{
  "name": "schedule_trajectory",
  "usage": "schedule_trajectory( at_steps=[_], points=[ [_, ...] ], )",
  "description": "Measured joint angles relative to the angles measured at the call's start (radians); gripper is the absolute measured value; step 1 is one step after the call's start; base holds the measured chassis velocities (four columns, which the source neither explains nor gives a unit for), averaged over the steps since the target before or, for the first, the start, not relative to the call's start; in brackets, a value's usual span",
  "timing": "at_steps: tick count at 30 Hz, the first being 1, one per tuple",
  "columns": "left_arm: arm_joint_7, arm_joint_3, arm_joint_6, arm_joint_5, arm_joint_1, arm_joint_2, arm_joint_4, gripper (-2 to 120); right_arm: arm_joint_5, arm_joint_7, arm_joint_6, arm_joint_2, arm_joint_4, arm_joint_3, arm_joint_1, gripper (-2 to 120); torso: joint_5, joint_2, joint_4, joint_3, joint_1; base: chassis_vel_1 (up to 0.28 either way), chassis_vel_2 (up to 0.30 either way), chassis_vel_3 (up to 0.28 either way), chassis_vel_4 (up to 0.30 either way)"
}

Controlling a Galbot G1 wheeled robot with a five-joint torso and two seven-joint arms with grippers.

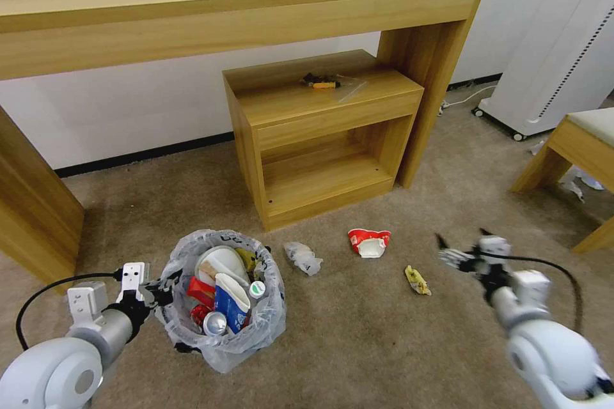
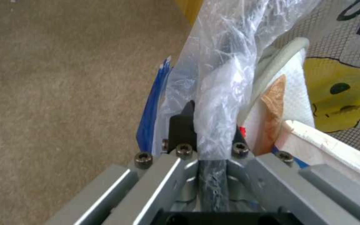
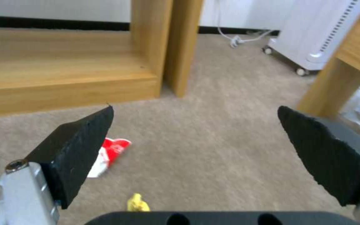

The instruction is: Pick up the trash bin and place the garbage on the floor into it.

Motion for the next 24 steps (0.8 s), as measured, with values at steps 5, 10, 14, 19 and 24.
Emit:
schedule_trajectory(
  at_steps=[5, 10, 14, 19, 24],
  points=[
    [0.003, 0.004, 0.000, 0.010, -0.003, 0.004, 0.006, 0, 0.002, -0.009, 0.010, 0.021, 0.007, 0.011, -0.006, 100, -0.0001, 0.000, -0.0002, 0.000, 0.000, 0.000, 0.000, 0.000, 0.000],
    [0.009, 0.003, 0.000, 0.017, 0.005, 0.007, 0.002, 0, -0.001, -0.009, 0.007, 0.037, 0.010, -0.014, 0.016, 100, -0.0002, 0.000, 0.0001, 0.000, 0.000, -0.027, 0.034, 0.034, -0.030],
    [0.010, -0.004, 0.000, 0.017, 0.008, 0.009, 0.002, 0, -0.010, -0.009, 0.006, 0.046, 0.009, -0.028, 0.018, 100, -0.0002, 0.000, 0.0001, 0.000, 0.000, -0.110, 0.107, 0.082, -0.111],
    [0.011, -0.005, 0.000, 0.011, 0.009, 0.008, 0.001, 0, -0.011, -0.009, 0.000, 0.048, 0.005, -0.044, 0.019, 100, -0.0002, 0.000, 0.0000, 0.000, 0.000, -0.136, 0.133, 0.116, -0.132],
    [0.011, -0.002, 0.000, 0.010, 0.009, 0.006, -0.001, 0, -0.009, -0.011, -0.002, 0.041, 0.001, -0.052, 0.022, 100, -0.0003, 0.000, -0.0001, 0.000, 0.000, -0.116, 0.106, 0.117, -0.104]
  ],
)
